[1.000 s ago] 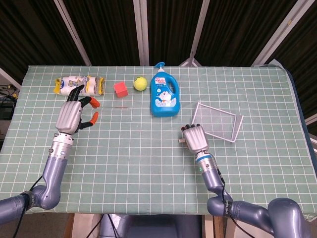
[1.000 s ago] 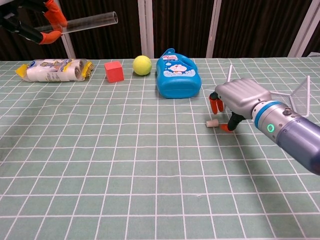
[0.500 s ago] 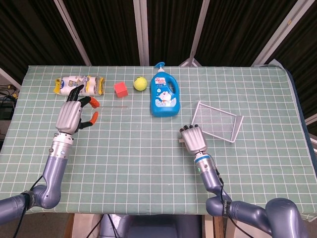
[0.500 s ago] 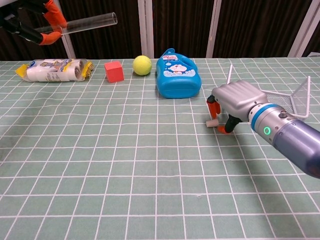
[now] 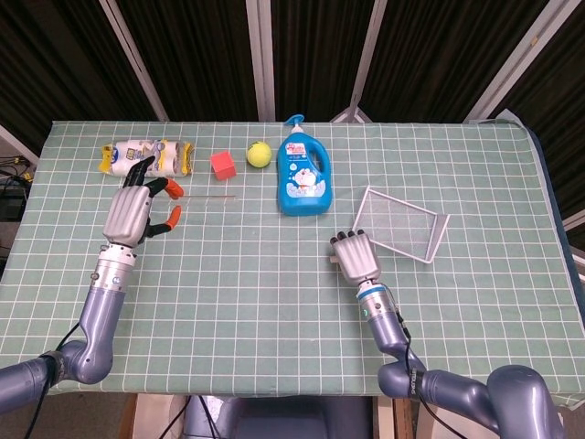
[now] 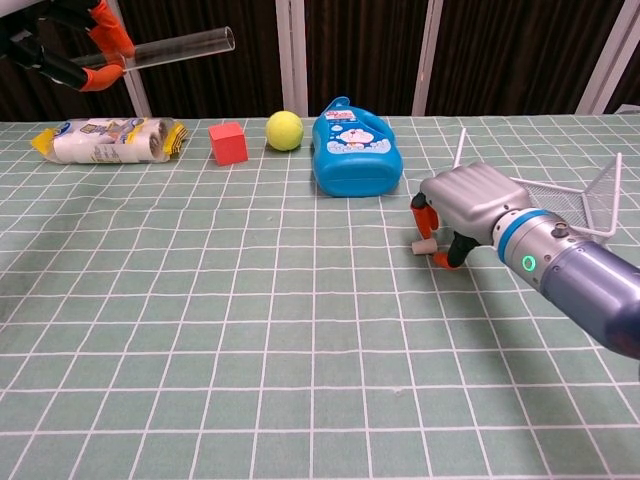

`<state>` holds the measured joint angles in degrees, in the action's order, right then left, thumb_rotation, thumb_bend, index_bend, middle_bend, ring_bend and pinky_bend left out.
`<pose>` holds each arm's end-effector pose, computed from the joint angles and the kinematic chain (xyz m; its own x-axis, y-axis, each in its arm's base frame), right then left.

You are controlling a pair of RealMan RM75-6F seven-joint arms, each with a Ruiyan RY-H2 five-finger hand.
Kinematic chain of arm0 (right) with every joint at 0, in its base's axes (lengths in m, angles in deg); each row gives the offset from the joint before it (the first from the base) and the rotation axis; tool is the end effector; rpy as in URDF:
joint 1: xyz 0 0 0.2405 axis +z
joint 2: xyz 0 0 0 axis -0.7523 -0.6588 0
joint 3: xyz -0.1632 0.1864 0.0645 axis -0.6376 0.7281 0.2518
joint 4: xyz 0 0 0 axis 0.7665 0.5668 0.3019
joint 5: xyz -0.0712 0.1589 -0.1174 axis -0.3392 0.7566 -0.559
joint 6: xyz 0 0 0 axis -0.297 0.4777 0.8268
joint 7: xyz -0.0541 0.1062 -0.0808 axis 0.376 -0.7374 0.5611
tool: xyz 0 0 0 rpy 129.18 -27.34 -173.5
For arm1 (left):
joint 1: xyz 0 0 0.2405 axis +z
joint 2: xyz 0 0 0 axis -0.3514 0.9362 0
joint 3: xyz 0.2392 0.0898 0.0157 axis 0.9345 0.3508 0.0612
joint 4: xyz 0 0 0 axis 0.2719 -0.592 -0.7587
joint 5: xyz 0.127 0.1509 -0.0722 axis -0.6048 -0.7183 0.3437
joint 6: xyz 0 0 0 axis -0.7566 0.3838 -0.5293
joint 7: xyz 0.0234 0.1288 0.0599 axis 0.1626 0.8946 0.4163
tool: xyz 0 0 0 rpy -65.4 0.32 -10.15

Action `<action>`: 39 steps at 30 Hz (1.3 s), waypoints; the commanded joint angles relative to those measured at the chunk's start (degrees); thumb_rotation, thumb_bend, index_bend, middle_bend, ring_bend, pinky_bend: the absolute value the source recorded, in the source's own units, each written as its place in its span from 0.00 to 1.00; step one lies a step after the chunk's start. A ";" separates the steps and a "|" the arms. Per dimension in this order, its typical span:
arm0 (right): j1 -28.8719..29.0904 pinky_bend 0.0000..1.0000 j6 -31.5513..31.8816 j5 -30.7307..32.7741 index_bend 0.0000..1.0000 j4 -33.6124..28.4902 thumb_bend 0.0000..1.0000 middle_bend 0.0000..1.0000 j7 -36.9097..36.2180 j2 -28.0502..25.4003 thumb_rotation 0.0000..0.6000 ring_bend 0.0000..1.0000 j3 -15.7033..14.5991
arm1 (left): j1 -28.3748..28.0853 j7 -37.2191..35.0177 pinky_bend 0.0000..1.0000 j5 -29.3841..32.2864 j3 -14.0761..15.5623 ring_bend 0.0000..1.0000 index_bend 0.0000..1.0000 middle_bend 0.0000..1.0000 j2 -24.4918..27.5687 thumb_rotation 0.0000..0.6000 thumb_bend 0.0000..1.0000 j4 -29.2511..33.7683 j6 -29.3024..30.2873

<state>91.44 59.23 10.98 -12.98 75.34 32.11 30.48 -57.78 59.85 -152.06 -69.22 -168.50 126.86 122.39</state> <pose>-0.1523 -0.3539 -0.0760 0.6691 -0.0789 0.7389 -0.7255 -0.2850 0.6265 -0.1506 0.3678 0.0817 0.0803 -0.0263 0.9964 0.9727 -0.2162 -0.0841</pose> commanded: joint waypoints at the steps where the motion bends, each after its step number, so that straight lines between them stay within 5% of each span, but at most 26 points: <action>1: -0.06 0.48 -0.09 -0.03 0.57 0.07 0.37 0.45 -0.03 0.05 1.00 0.49 -0.07 | 0.04 0.06 0.00 0.01 0.06 0.05 0.52 0.47 0.03 1.00 0.73 0.01 0.01; 25: -2.70 0.48 6.26 -3.80 0.62 -10.78 0.42 0.45 0.25 -7.95 1.00 0.49 0.76 | 0.10 2.05 0.00 1.38 0.39 0.05 0.52 0.47 -1.54 1.00 0.73 3.17 0.89; 39: -3.25 0.48 11.60 -8.58 0.62 -16.25 0.42 0.45 0.40 -16.27 1.00 0.49 3.39 | -1.22 -0.32 0.00 5.98 0.22 0.05 0.52 0.47 -13.15 1.00 0.73 1.41 1.05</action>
<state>88.06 70.13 3.20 -28.84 75.65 16.43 33.43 -58.60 59.85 -146.42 -68.93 -180.32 129.08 123.24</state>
